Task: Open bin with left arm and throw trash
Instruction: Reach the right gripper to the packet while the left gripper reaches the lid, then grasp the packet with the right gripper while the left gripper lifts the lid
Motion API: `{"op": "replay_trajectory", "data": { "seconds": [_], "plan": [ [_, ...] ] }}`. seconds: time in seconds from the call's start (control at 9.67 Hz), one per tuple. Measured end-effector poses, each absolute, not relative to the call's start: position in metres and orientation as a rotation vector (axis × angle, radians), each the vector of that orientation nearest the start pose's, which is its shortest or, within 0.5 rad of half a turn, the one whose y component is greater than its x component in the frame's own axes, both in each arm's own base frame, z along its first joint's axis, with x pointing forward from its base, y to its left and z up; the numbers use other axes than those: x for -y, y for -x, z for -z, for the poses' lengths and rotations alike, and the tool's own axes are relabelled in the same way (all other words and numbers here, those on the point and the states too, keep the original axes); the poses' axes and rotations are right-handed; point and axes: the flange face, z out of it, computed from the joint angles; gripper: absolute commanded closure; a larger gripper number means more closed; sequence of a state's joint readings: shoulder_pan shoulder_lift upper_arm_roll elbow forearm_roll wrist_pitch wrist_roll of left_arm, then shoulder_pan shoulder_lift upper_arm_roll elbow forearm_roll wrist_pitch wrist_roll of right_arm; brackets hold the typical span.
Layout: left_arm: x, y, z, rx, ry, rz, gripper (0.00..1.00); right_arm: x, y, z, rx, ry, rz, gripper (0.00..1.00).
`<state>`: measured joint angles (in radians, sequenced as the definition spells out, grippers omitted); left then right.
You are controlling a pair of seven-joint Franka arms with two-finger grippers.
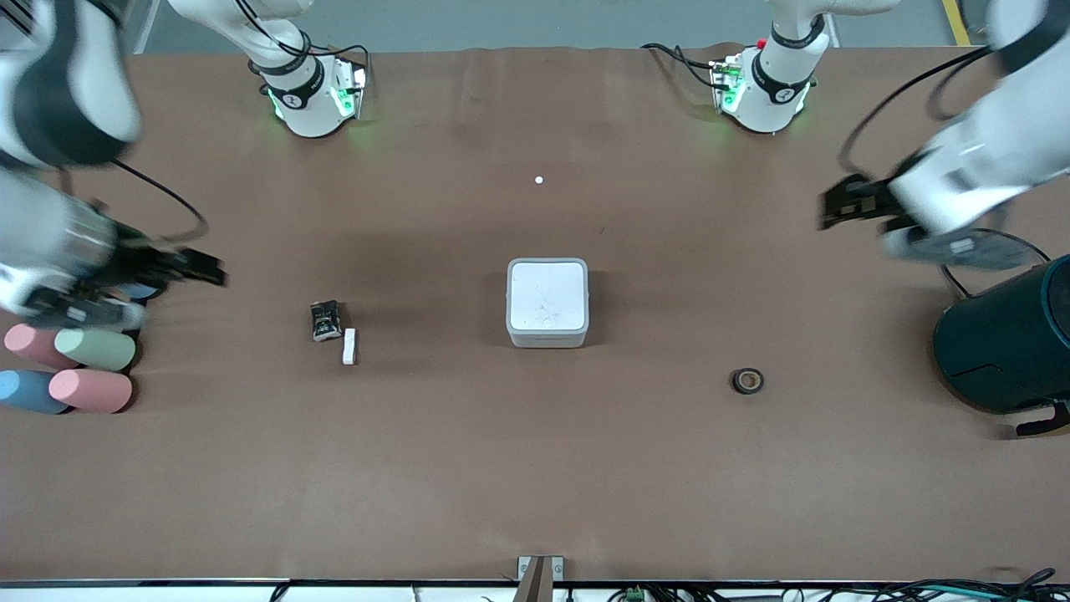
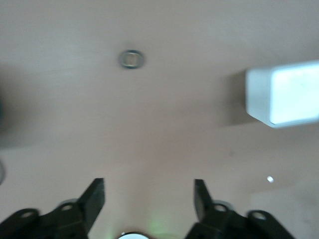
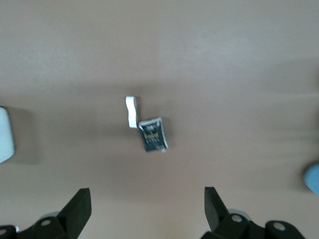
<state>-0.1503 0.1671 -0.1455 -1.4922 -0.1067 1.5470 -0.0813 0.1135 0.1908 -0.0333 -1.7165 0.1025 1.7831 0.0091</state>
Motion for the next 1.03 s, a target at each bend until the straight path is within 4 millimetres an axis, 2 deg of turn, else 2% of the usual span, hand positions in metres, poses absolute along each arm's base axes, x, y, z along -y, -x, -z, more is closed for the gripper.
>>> {"op": "replay_trajectory", "data": {
  "seconds": [0.1,0.21,0.31,0.41,0.52,0.62,0.83,1.03],
  "plan": [
    [0.243,-0.580,-0.524,-0.399,3.239,-0.178,1.00,-0.080,-0.598,-0.419,0.109,3.053,-0.197,0.00],
    [0.302,-0.582,-0.485,-0.396,3.259,-0.139,1.00,-0.093,-0.589,-0.382,0.135,3.058,-0.185,0.00],
    [0.351,-0.578,-0.448,-0.370,3.283,-0.104,1.00,-0.102,-0.575,-0.346,0.157,3.067,-0.154,0.00],
    [0.388,-0.573,-0.417,-0.354,3.297,-0.063,1.00,-0.104,-0.560,-0.312,0.170,3.077,-0.116,0.00],
    [0.412,-0.569,-0.391,-0.342,3.296,-0.032,1.00,-0.103,-0.543,-0.283,0.189,3.091,-0.106,0.00],
    [0.426,-0.566,-0.369,-0.317,3.293,-0.019,1.00,-0.102,-0.534,-0.265,0.215,3.107,-0.107,0.00],
    [0.452,-0.560,-0.335,-0.275,3.304,0.028,1.00,-0.102,-0.534,-0.246,0.234,3.118,-0.082,0.00],
    [0.465,-0.558,-0.307,-0.225,3.312,0.077,1.00,-0.102,-0.534,-0.212,0.240,3.125,-0.054,0.00]
  ]
}}
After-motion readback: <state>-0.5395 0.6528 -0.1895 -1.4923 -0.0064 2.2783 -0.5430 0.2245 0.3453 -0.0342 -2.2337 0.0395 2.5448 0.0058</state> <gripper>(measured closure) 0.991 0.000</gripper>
